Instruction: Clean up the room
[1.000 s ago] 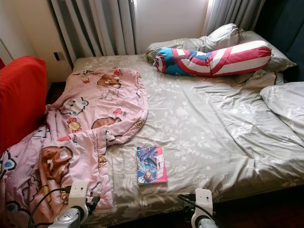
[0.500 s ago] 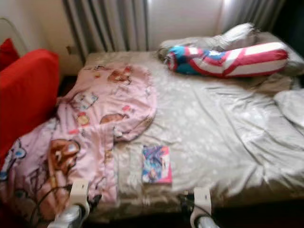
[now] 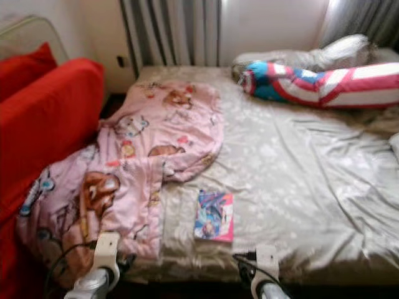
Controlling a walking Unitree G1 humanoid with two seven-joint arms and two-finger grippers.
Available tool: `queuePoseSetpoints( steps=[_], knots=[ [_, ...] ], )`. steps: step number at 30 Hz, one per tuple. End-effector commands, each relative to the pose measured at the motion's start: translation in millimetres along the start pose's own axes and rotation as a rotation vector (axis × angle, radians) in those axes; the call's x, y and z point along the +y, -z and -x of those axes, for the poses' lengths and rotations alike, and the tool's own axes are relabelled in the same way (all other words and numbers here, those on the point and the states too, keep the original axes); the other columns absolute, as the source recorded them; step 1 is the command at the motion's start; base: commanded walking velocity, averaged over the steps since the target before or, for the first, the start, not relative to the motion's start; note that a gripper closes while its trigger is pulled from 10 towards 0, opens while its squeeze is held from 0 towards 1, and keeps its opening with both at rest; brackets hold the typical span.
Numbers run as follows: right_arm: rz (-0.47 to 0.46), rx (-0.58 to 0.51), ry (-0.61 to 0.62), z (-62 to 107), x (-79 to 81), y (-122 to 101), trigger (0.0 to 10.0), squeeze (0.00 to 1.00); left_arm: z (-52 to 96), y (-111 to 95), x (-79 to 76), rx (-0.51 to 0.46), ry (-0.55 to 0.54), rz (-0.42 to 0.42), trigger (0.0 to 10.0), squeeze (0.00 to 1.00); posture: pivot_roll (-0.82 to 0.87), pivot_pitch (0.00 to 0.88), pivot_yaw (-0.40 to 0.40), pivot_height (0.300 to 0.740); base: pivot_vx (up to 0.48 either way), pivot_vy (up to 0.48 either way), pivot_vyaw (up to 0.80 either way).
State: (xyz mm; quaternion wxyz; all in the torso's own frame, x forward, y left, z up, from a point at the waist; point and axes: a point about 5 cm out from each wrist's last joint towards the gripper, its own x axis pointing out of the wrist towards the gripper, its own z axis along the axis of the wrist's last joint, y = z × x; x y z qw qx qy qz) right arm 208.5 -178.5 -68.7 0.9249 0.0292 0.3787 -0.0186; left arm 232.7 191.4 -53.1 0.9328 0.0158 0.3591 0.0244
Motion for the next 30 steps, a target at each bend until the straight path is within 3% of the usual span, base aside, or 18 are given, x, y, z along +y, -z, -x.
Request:
queuePoseSetpoints(
  steps=[1, 10, 13, 19, 30],
  knots=[
    [-0.015, -0.009, 0.003, 0.3, -1.1, -0.3, 10.0, 0.00, -0.3, -1.7, 0.7, -0.006, -0.002, 0.007, 10.0, 0.00, -0.10, 0.013, 0.003, 0.740, 0.244, 0.000, 0.00],
    [-0.009, -0.023, -0.010, -0.9, 0.7, -4.6, 10.0, 0.00, -0.4, -1.8, -0.5, -0.007, 0.003, 0.007, 10.0, 0.00, -0.10, 0.012, 0.003, 0.740, 0.266, 0.000, 0.00],
    [0.036, -0.022, -0.018, -1.0, 1.7, -5.0, 10.0, 0.00, -0.4, -1.7, -0.6, -0.006, 0.003, 0.008, 10.0, 0.00, -0.10, 0.012, 0.003, 0.740, 0.285, 0.000, 0.15],
    [0.028, -0.020, -0.014, -0.4, 0.8, -3.2, 10.0, 0.00, -0.2, -1.3, -0.5, -0.006, 0.004, 0.006, 10.0, 0.00, -0.11, 0.013, 0.002, 0.740, 0.299, 0.000, 0.70],
    [0.016, -0.029, -0.021, -0.7, 1.8, -4.7, 10.0, 0.00, -0.9, -4.9, -1.5, -0.024, 0.006, 0.003, 10.0, 0.00, -0.10, 0.013, 0.003, 0.740, 0.162, 0.000, 0.00]
  ],
)
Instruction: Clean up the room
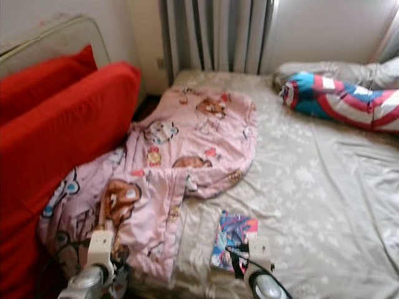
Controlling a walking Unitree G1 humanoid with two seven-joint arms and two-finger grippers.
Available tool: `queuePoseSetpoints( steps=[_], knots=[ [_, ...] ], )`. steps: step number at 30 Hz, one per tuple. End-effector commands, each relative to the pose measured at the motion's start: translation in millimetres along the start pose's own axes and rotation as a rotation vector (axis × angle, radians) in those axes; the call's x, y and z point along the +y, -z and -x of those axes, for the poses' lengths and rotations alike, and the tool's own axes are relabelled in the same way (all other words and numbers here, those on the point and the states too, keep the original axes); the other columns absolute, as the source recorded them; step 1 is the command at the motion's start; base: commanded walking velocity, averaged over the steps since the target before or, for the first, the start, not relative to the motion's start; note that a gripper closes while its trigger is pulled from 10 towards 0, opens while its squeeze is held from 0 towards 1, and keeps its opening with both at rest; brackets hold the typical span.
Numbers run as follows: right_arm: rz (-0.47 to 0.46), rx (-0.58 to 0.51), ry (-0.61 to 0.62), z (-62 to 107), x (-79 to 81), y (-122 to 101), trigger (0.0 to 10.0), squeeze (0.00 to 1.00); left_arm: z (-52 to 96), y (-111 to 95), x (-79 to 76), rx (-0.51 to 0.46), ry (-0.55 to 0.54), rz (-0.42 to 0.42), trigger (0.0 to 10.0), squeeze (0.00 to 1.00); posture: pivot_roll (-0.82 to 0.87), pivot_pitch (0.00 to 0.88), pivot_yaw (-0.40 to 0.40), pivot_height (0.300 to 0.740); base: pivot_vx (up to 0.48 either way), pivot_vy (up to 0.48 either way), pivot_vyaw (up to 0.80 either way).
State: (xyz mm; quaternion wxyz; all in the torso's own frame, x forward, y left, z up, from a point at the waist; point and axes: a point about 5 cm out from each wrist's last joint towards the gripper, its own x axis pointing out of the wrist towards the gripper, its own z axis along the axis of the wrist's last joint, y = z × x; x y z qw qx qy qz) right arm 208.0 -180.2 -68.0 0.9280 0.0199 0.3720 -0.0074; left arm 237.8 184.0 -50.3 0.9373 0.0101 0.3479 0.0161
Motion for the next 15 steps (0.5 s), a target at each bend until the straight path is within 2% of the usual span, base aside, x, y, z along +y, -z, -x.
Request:
queuePoseSetpoints(
  steps=[1, 6, 13, 15],
  knots=[
    [-0.010, -0.017, -0.007, -1.7, 3.4, -5, 10.0, 0.00, 0.6, 0, 5.8, -0.001, -0.012, -0.002, 10.0, 0.00, -0.10, 0.013, 0.003, 0.740, 0.000, 0.000, 0.00],
    [-0.007, -0.035, -0.011, -2.3, 4.2, -8, 10.0, 0.00, -0.3, -5, 4.3, -0.029, -0.002, 0.013, 10.0, 0.00, -0.11, 0.011, 0.002, 0.740, 0.000, 0.000, 0.00],
    [-0.004, -0.117, -0.007, -5.7, 4.4, -27, 10.0, 0.00, -5.0, -38, -1.0, -0.176, 0.041, 0.017, 10.0, 0.00, -0.12, 0.004, 0.002, 0.740, 0.000, 0.000, 0.00],
    [-0.012, -0.182, 0.004, -6.5, 2.4, -40, 10.0, 0.00, -4.5, -48, -0.9, -0.239, 0.049, 0.016, 10.0, 0.00, -0.12, 0.000, -0.001, 0.740, 0.000, 0.000, 0.00]
  ],
)
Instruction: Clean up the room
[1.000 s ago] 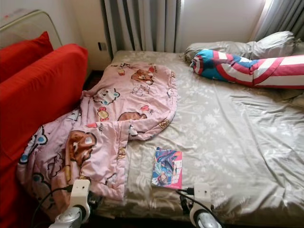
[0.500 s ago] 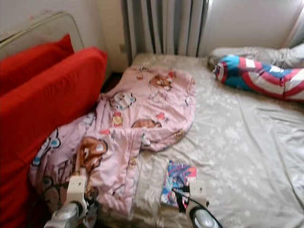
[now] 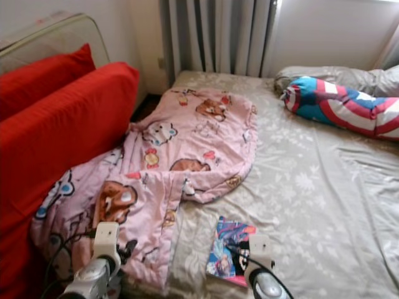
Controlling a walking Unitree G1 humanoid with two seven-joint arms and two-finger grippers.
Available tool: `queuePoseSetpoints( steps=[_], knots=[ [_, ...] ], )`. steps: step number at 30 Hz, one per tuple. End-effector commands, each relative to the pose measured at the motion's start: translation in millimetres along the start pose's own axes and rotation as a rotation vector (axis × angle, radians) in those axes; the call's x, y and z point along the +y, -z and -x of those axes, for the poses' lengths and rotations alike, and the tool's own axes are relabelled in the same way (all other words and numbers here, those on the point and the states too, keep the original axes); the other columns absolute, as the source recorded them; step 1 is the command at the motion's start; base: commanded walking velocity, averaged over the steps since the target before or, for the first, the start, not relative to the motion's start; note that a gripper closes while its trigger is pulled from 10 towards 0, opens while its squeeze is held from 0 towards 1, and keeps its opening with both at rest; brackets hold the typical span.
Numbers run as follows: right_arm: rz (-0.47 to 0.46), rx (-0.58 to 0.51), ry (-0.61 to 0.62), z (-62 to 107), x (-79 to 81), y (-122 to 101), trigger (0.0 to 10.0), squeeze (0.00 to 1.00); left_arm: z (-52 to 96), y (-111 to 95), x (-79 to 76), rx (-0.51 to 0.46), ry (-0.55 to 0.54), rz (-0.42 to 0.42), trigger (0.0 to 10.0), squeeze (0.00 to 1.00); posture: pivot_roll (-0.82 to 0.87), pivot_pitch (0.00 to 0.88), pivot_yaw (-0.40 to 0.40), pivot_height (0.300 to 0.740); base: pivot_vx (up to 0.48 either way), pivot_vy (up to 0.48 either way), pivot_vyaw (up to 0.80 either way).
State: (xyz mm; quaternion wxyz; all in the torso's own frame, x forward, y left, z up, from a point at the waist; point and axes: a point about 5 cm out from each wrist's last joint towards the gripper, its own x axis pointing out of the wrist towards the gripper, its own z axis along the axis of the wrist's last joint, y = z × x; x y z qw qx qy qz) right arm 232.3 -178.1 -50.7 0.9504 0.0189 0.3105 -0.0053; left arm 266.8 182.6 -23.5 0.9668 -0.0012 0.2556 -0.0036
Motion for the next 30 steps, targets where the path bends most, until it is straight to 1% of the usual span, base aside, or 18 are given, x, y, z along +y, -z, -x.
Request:
queuePoseSetpoints(
  steps=[1, 3, 4, 5, 7, 8, 9, 10, 11, 12, 16, 17, 19, 22, 24, 28, 30],
  knots=[
    [-0.022, -0.090, 0.012, -3.3, -1.5, -17, 10.0, 0.00, -1.7, -13, 2.0, -0.079, 0.002, 0.006, 10.0, 0.00, -0.12, 0.000, -0.001, 0.740, 0.000, 0.000, 0.00],
    [-0.026, -0.136, 0.007, -3.6, -2.0, -24, 10.0, 0.00, -0.9, -17, 5.2, -0.117, -0.012, 0.007, 10.0, 0.00, -0.13, 0.000, -0.005, 0.740, 0.000, 0.000, 0.00],
    [-0.026, -0.136, 0.007, -3.6, -2.0, -24, 10.0, 0.00, -0.9, -17, 5.2, -0.117, -0.012, 0.007, 10.0, 0.00, -0.13, 0.000, -0.005, 0.740, 0.000, 0.000, 0.00],
    [-0.007, -0.192, -0.008, -3.4, -0.6, -31, 10.0, 0.00, 0.7, -24, 10.0, -0.183, -0.030, -0.001, 10.0, 0.00, -0.13, 0.000, -0.008, 0.740, 0.000, 0.000, 0.00],
    [0.022, -0.231, -0.023, -2.5, 1.3, -35, 10.0, 0.00, 2.5, -29, 12.1, -0.232, -0.032, 0.000, 10.0, 0.00, -0.13, 0.000, -0.011, 0.740, 0.000, 0.000, 0.00],
    [0.022, -0.231, -0.023, -2.5, 1.3, -35, 10.0, 0.00, 2.5, -29, 12.1, -0.232, -0.032, 0.000, 10.0, 0.00, -0.13, 0.000, -0.011, 0.740, 0.000, 0.000, 0.00],
    [0.039, -0.265, -0.033, -0.8, 2.9, -37, 10.0, 0.00, 5.1, -30, 12.6, -0.266, -0.028, -0.008, 10.0, 0.00, -0.13, 0.000, -0.014, 0.740, 0.000, 0.000, 0.00],
    [0.043, -0.304, -0.043, 1.1, 4.5, -40, 10.0, 0.00, 8.8, -30, 13.6, -0.298, -0.022, -0.034, 10.0, 0.00, -0.13, 0.000, -0.016, 0.740, 0.000, 0.000, 0.00],
    [0.043, -0.304, -0.043, 1.1, 4.5, -40, 10.0, 0.00, 8.8, -30, 13.6, -0.298, -0.022, -0.034, 10.0, 0.00, -0.13, 0.000, -0.016, 0.740, 0.000, 0.000, 0.00],
    [0.046, -0.328, -0.048, 2.8, 5.5, -41, 10.0, 0.00, 12.5, -29, 15.9, -0.318, -0.026, -0.045, 10.0, 0.00, -0.14, 0.000, -0.021, 0.740, 0.000, 0.000, 0.00],
    [0.058, -0.404, -0.071, 10.8, 8.6, -41, 10.0, 0.00, 26.2, -26, 25.5, -0.383, -0.046, -0.039, 10.0, 0.00, -0.14, 0.000, -0.035, 0.740, 0.000, 0.000, 0.00],
    [0.058, -0.404, -0.071, 10.8, 8.6, -41, 10.0, 0.00, 26.2, -26, 25.5, -0.383, -0.046, -0.039, 10.0, 0.00, -0.14, 0.000, -0.035, 0.740, 0.000, 0.000, 0.00],
    [0.064, -0.446, -0.077, 16.7, 8.5, -42, 10.0, 0.00, 33.7, -27, 25.5, -0.421, -0.036, -0.048, 10.0, 0.00, -0.14, 0.008, -0.042, 0.740, 0.000, 0.000, 0.00],
    [0.069, -0.444, -0.071, 17.5, 7.6, -40, 10.0, 0.00, 36.3, -28, 23.9, -0.436, -0.030, -0.048, 10.0, 0.00, -0.13, 0.023, -0.043, 0.740, 0.000, 0.000, 0.00],
    [0.069, -0.438, -0.050, 16.1, 5.8, -41, 10.0, 0.00, 36.7, -31, 22.8, -0.445, -0.033, -0.040, 10.0, 0.00, -0.13, 0.033, -0.043, 0.740, 0.000, 0.000, 0.00],
    [0.056, -0.468, -0.029, 12.0, 8.2, -55, 10.0, 0.00, 34.1, -38, 19.8, -0.456, -0.034, -0.033, 10.0, 0.00, -0.14, 0.044, -0.042, 0.740, 0.000, 0.000, 0.00],
    [0.052, -0.471, -0.024, 10.6, 8.2, -58, 10.0, 0.00, 32.7, -40, 18.5, -0.457, -0.032, -0.032, 10.0, 0.00, -0.14, 0.046, -0.042, 0.740, 0.000, 0.000, 0.00]
  ],
)
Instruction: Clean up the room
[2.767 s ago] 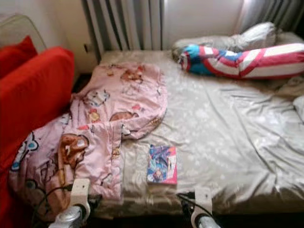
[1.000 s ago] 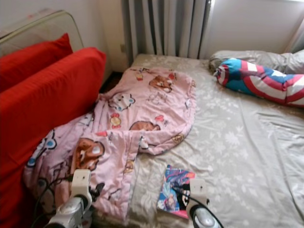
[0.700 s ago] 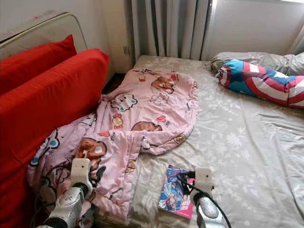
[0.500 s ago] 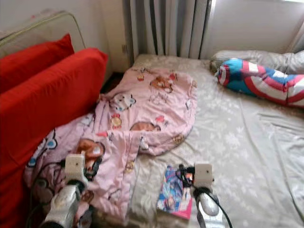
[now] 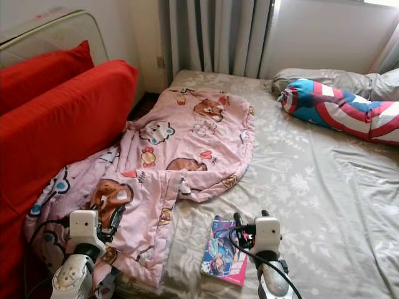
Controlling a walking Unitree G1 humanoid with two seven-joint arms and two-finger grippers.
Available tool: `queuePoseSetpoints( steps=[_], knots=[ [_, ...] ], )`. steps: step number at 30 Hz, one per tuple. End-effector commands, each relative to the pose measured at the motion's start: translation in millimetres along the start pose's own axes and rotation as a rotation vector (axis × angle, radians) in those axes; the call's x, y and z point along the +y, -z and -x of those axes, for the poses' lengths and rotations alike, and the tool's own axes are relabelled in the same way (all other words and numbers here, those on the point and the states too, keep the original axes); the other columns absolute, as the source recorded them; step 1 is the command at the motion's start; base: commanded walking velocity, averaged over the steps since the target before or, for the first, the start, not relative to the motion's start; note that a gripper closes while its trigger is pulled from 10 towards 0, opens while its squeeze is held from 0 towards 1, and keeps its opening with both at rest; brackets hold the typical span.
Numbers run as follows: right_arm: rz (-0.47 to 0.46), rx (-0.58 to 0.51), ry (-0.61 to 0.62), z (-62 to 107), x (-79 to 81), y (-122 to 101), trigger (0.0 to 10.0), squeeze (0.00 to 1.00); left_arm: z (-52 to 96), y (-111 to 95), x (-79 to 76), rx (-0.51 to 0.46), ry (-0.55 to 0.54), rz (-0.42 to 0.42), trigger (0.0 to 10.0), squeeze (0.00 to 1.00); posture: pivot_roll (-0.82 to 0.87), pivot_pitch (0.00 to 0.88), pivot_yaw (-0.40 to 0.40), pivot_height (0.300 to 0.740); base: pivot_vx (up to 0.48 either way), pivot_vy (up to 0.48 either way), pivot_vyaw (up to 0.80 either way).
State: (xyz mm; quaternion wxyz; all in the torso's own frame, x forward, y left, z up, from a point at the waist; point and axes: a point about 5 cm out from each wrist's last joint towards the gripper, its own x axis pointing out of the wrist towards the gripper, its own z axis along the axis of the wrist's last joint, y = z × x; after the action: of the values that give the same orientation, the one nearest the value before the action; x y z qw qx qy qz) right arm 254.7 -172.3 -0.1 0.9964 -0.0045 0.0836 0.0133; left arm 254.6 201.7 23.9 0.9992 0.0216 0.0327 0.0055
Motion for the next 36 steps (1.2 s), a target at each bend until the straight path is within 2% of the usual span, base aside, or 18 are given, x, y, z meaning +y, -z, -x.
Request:
queuePoseSetpoints(
  steps=[1, 9, 13, 27, 36],
  knots=[
    [-0.002, -0.004, 0.011, -3.7, -0.1, -4, 10.0, 0.00, -3.9, -4, -1.0, -0.004, -0.004, 0.011, 10.0, 0.00, -0.14, 0.049, -0.042, 0.740, 0.000, 0.000, 0.00],
    [0.006, 0.017, 0.017, -3.3, 2.1, -2, 10.0, 0.00, -6.8, -8, -5.4, -0.006, 0.015, 0.014, 10.0, 0.00, -0.14, 0.064, -0.037, 0.740, 0.000, 0.000, 0.00],
    [0.025, 0.068, 0.033, -2.6, 3.9, 4, 10.0, 0.00, -5.1, -9, -3.0, 0.000, 0.013, 0.011, 10.0, 0.00, -0.14, 0.075, -0.037, 0.740, 0.000, 0.000, 0.00],
    [0.037, 0.080, 0.017, -4.3, 7.4, 4, 10.0, 0.00, -4.6, -9, -3.3, 0.020, 0.014, 0.005, 10.0, 0.00, -0.13, 0.070, -0.046, 0.645, 0.000, 0.000, 0.00],
    [0.015, 0.061, -0.016, -5.0, 11.3, 1, 10.0, 0.00, -5.0, -8, -5.9, 0.026, 0.019, 0.003, 10.0, 0.00, -0.13, 0.069, -0.047, 0.645, 0.000, 0.000, 0.00]
  ],
)
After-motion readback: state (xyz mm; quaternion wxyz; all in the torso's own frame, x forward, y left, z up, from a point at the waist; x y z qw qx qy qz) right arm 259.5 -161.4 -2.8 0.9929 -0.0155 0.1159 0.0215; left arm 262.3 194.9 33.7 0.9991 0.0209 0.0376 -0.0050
